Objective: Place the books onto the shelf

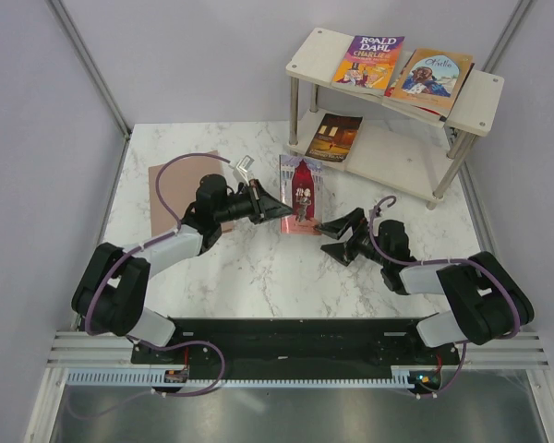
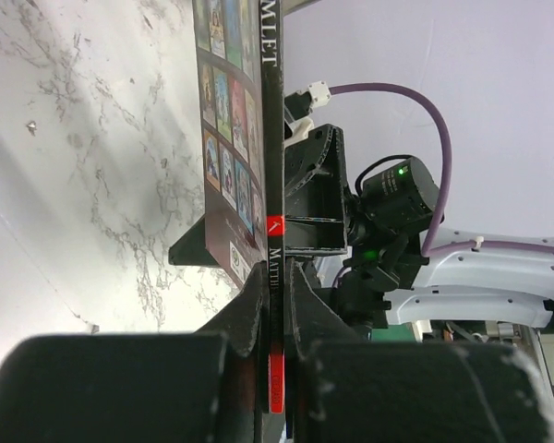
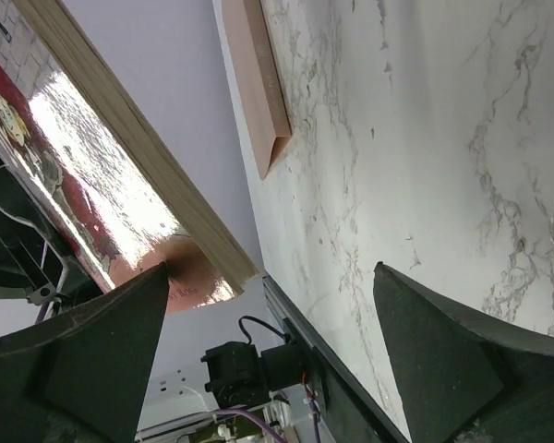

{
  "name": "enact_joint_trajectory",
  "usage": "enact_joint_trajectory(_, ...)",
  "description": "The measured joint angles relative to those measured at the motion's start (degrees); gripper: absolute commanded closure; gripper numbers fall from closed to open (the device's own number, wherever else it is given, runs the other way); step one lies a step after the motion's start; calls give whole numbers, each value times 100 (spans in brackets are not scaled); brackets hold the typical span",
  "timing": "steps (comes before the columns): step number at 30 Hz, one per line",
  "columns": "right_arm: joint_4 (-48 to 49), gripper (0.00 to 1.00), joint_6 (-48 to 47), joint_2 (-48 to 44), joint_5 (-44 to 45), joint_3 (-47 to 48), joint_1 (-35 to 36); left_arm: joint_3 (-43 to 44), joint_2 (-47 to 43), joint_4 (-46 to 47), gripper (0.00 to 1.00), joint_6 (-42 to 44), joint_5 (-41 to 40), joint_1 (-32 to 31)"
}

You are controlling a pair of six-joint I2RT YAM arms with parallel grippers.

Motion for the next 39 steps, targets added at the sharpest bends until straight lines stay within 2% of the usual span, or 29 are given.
enact_joint_trajectory(11,691,5,76,-385,323,-125,0,-131,225,708,98,-352,109,0)
enact_joint_trajectory(14,861,18,116,-546,385,-203,0,-199,369,839,98,-437,122,0)
enact_joint_trajectory(15,883,31,133,-597,407,-223,0,-227,428,887,98,-461,120,0)
enact_joint_trajectory(18,898,52,127,-708,450,-258,0,-269,535,955,98,-505,118,2)
enact_joint_trajectory(20,901,57,118,-761,472,-264,-4,-271,608,1027,98,-518,122,0)
enact_joint_trajectory(23,922,72,92,-791,468,-264,-4,-269,719,1084,98,-540,127,0)
enact_joint_trajectory(24,931,82,81,-791,466,-264,-4,-264,761,1097,98,-551,127,0)
enact_joint_trajectory(27,997,95,37,-782,452,-264,-7,-245,850,1141,98,-575,151,0)
enact_joint_trajectory(31,1119,100,-28,-717,435,-264,-28,-166,951,1187,98,-588,247,28)
enact_joint_trajectory(34,1137,100,-94,-702,435,-264,-39,-98,1067,1154,90,-584,293,35)
enact_joint_trajectory(35,1128,100,-129,-697,435,-262,-42,-74,1099,1110,78,-579,302,37)
enact_joint_trajectory(37,1067,100,-212,-673,417,-245,-48,-26,1093,885,64,-481,286,39)
enact_joint_trajectory(38,1008,100,-258,-671,398,-229,-55,-2,1067,704,53,-380,223,39)
enact_joint_trajectory(39,949,100,-323,-671,352,-205,-55,22,1014,435,48,-236,90,37)
